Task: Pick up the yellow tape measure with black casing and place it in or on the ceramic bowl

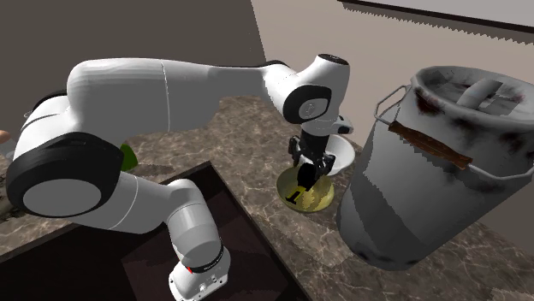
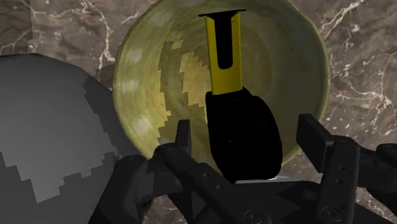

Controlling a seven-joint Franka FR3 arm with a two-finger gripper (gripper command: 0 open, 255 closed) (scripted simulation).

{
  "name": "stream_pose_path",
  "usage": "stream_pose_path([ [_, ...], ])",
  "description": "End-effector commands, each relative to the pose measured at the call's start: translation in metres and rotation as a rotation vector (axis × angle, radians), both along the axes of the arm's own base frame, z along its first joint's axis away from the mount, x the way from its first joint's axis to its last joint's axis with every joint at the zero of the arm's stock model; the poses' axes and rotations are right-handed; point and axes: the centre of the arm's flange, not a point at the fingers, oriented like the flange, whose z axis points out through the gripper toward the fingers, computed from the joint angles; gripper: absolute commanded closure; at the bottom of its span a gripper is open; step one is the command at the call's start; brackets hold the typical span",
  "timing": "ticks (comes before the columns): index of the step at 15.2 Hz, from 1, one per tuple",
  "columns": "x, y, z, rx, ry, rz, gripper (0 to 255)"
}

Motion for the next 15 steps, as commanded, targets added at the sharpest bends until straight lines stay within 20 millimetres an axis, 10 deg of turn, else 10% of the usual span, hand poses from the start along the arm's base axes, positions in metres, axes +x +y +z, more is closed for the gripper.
stream_pose_path([
  [1, 0.0, 0.0, 0.0, 0.0, 0.0, 0.0, 0],
  [4, 0.0, 0.0, 0.0, 0.0, 0.0, 0.0, 0],
  [8, 0.004, 0.0, 0.05, 0.0, 0.0, 0.0, 0],
  [15, 0.004, 0.0, 0.05, 0.0, 0.0, 0.0, 0],
])
